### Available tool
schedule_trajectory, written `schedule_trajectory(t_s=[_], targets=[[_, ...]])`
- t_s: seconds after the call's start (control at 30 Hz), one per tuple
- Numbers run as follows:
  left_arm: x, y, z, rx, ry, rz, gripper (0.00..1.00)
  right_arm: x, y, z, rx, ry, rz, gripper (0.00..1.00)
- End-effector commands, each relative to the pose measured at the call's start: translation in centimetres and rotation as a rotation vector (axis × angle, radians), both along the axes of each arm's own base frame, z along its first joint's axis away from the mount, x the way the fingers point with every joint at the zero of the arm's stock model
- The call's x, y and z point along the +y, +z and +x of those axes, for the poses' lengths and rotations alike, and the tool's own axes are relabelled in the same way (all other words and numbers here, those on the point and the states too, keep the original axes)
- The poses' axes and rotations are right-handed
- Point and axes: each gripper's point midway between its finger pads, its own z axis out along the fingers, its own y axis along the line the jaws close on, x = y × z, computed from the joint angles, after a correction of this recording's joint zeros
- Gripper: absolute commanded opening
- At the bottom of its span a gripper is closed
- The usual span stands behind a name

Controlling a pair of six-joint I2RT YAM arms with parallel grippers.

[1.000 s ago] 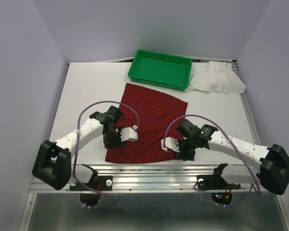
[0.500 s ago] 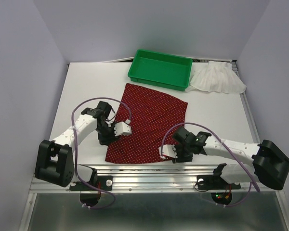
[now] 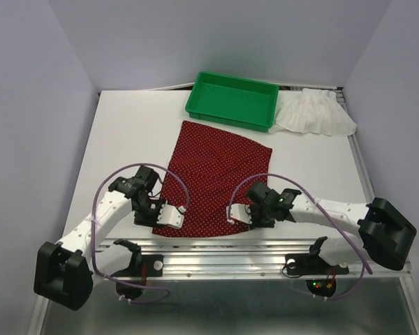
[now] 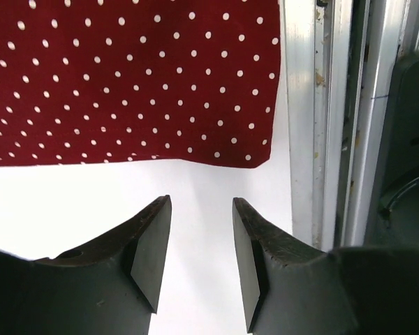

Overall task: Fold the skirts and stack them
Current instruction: Fold the skirt

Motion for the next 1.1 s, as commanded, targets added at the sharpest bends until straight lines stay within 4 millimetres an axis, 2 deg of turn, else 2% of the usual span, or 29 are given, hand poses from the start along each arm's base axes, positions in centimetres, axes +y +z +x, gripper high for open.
schedule_trajectory(t_s=[0.0,0.2,0.3,0.4,0.43,0.53,0.67,0.73,0.9,0.93,0.97,1.07], targets=[[-0.9,0.1,-0.6,-0.01,-0.189,-0.005,0.51,0.6,-0.2,-0.1,0.032,-0.027,0.01,0.01],[-2.5,-0.3,-1.9,0.037,-0.317,0.012,0.49,1.1,0.3,0.4,0.095,-0.113,0.056,0.01],[-2.6,-0.9,-1.4,0.065,-0.305,0.056,0.45,0.9,0.1,1.0,0.105,-0.138,0.05,0.01],[-3.8,-1.1,0.6,0.066,-0.223,0.038,0.42,-0.3,-0.6,1.4,0.109,-0.153,0.027,0.01],[-4.8,-0.8,1.9,0.031,-0.208,0.009,0.43,-1.1,-0.8,1.6,0.109,-0.164,0.013,0.01],[-6.4,-1.6,3.8,0.028,-0.131,-0.021,0.43,-3.0,-1.3,0.8,0.099,-0.139,-0.026,0.01],[-7.4,-3.1,5.0,0.058,-0.077,-0.018,0.44,-4.7,-0.7,0.0,0.067,-0.132,-0.035,0.01],[-8.2,-3.6,5.6,0.077,-0.055,-0.033,0.44,-5.7,-1.1,-0.9,0.084,-0.137,-0.062,0.01],[-10.3,-4.0,8.1,0.074,-0.018,-0.05,0.45,-5.8,-0.4,-0.5,0.055,-0.16,-0.056,0.01],[-11.3,-3.4,9.4,0.044,-0.008,-0.069,0.45,-6.1,-0.4,-0.6,0.056,-0.164,-0.074,0.01],[-11.5,-3.9,9.9,0.049,-0.005,-0.059,0.46,-6.1,-0.2,-0.4,0.05,-0.156,-0.077,0.01],[-13.0,-3.5,11.9,0.024,0.021,-0.081,0.46,-6.4,0.1,0.0,0.033,-0.139,-0.089,0.01]])
